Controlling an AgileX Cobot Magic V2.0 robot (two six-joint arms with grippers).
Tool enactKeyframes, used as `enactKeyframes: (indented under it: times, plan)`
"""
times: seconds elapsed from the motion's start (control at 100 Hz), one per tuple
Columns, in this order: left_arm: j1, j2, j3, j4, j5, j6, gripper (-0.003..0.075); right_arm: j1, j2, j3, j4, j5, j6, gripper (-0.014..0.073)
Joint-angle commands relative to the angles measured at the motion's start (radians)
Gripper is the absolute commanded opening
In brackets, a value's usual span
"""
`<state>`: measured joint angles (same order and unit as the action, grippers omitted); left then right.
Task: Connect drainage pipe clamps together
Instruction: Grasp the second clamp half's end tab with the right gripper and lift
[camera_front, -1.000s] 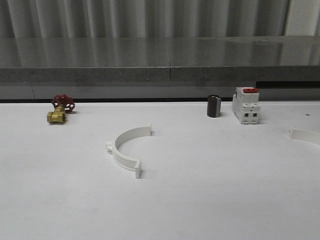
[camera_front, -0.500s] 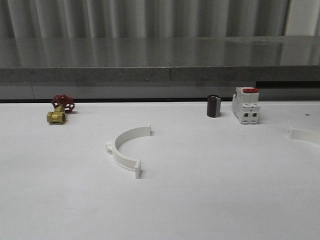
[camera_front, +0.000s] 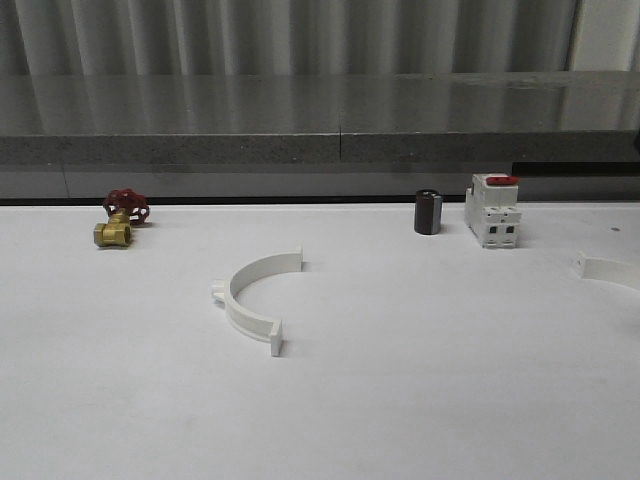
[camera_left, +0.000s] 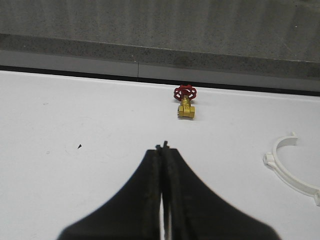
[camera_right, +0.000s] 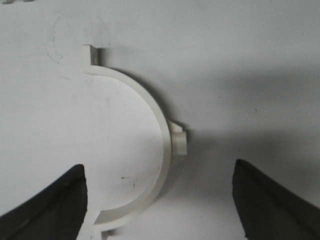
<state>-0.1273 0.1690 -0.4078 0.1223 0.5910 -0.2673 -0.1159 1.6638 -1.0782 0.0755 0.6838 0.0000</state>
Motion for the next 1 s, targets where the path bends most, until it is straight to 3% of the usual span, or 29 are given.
enactKeyframes:
  times: [0.0, 0.53, 0.6, 0.84, 0.99]
  plan:
    - [0.002, 0.011, -0.025, -0.001, -0.071, 0.000, -0.0020, -0.009, 0.005, -0.033, 0.005, -0.058, -0.018, 0.0595]
    - [0.002, 0.011, -0.025, -0.001, -0.071, 0.000, -0.0020, -0.009, 0.153, -0.036, 0.005, -0.100, -0.023, 0.0577]
    - [0.002, 0.011, -0.025, -0.001, -0.071, 0.000, -0.0020, -0.009, 0.153, -0.036, 0.005, -0.098, -0.023, 0.0499]
    - [0.002, 0.011, -0.025, -0.001, -0.071, 0.000, -0.0020, -0.009, 0.153, -0.036, 0.005, -0.079, -0.017, 0.0025]
    - [0.002, 0.011, -0.025, -0.001, -0.071, 0.000, -0.0020, -0.009, 0.153, -0.036, 0.005, -0.078, -0.017, -0.0107]
